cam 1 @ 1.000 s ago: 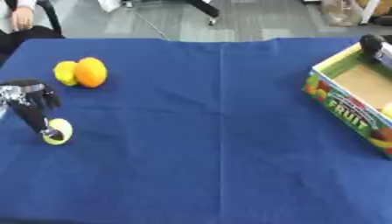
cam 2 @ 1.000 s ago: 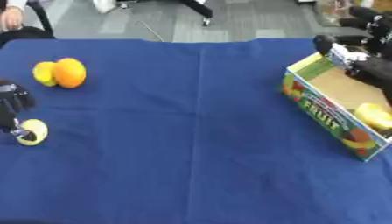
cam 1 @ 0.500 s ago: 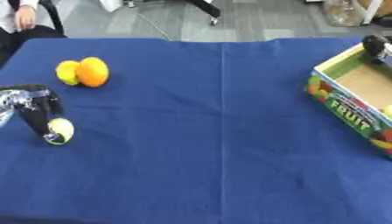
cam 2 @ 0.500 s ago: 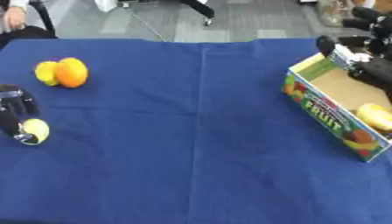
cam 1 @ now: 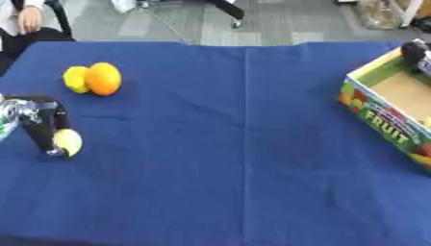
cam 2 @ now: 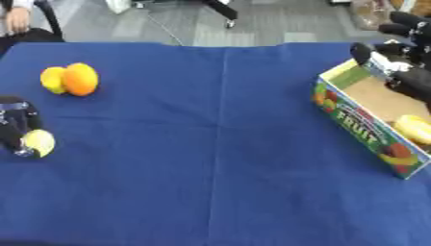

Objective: Pick up the objects with one hand, pass them to the other hand, and then place them into the box on the other side of the table.

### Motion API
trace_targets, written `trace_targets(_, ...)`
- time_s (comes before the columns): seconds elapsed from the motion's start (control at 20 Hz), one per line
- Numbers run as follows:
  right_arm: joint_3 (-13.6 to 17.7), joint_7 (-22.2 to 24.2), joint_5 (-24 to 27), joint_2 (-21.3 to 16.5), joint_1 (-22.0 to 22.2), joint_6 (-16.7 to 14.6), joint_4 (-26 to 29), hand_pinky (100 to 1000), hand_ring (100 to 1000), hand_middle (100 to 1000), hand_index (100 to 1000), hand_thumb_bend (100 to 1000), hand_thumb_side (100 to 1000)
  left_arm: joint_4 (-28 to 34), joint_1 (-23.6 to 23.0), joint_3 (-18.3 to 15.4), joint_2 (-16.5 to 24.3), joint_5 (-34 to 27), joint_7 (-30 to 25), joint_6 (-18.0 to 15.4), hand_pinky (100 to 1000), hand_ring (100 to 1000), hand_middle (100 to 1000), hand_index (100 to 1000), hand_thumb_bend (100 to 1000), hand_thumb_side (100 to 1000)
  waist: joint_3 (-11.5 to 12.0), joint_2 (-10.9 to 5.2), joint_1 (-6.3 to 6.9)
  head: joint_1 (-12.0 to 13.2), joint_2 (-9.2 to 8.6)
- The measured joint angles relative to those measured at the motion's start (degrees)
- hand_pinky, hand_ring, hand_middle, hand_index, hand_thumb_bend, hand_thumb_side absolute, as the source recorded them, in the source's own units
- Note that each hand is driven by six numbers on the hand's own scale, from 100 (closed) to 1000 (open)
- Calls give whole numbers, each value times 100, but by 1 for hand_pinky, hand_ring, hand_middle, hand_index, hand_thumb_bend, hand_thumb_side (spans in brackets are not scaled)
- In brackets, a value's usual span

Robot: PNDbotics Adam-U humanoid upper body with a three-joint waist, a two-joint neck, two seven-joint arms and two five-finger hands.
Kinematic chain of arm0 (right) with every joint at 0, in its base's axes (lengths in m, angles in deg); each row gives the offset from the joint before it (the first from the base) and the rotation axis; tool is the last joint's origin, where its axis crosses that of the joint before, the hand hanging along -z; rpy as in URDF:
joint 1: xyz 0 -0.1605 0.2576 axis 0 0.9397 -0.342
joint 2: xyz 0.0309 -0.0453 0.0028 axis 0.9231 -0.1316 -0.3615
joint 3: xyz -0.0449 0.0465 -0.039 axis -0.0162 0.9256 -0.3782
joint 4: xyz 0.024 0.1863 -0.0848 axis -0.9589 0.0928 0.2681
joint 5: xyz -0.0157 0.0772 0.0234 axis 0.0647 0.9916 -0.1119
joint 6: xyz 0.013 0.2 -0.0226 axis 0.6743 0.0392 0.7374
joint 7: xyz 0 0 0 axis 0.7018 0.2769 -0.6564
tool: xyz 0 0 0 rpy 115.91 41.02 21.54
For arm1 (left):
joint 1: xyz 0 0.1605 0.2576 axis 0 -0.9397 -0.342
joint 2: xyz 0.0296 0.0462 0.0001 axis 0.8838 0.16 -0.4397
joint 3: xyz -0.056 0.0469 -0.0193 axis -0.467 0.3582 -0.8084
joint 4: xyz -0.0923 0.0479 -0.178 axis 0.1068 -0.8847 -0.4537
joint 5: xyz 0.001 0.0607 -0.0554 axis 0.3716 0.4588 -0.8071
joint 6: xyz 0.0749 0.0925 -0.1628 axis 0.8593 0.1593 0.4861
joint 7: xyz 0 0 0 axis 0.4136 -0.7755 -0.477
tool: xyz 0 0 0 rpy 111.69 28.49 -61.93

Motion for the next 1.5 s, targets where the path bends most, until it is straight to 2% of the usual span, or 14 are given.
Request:
trace_targets(0.15,0,-3,0,0,1,-3,0,710,843,902,953,450,323,38,-1,0,1,22,-53,-1,725,695,627,629,310,100,-2,0,17,5,0)
trace_targets(0.35,0,-6,0,0,3,-6,0,710,843,902,953,448,324,84,-6,0,4,78,-107,-22,712,659,599,635,247,100,-13,0,32,6,0)
trace_targets(0.75,5,-30,5,0,18,-30,0,710,842,901,952,452,320,379,-52,-43,104,119,-106,-27,696,621,567,603,213,100,-22,-3,32,-4,2)
trace_targets(1.0,27,-49,35,-2,26,-64,0,711,843,901,952,465,314,897,-57,-361,214,18,159,98,692,608,553,592,194,100,4,-5,32,-77,3)
trace_targets(1.05,38,-48,45,-2,26,-69,0,712,842,901,952,490,302,1021,-88,-394,234,-8,211,147,678,571,514,558,175,100,1,-5,32,-83,3)
trace_targets(1.15,48,-57,60,-3,26,-83,0,712,842,901,952,490,302,1214,-87,-457,252,-79,294,207,678,571,514,558,175,100,1,-28,32,-131,6)
trace_targets(1.35,131,-100,128,-12,26,-147,0,711,842,900,952,489,301,1727,166,-852,251,-252,565,98,663,550,494,541,176,100,21,-56,32,-307,8)
trace_targets(1.5,176,-128,193,-33,20,-187,0,711,842,900,952,489,298,2163,179,-1078,247,-326,826,17,646,533,493,525,158,100,21,-56,32,-437,8)
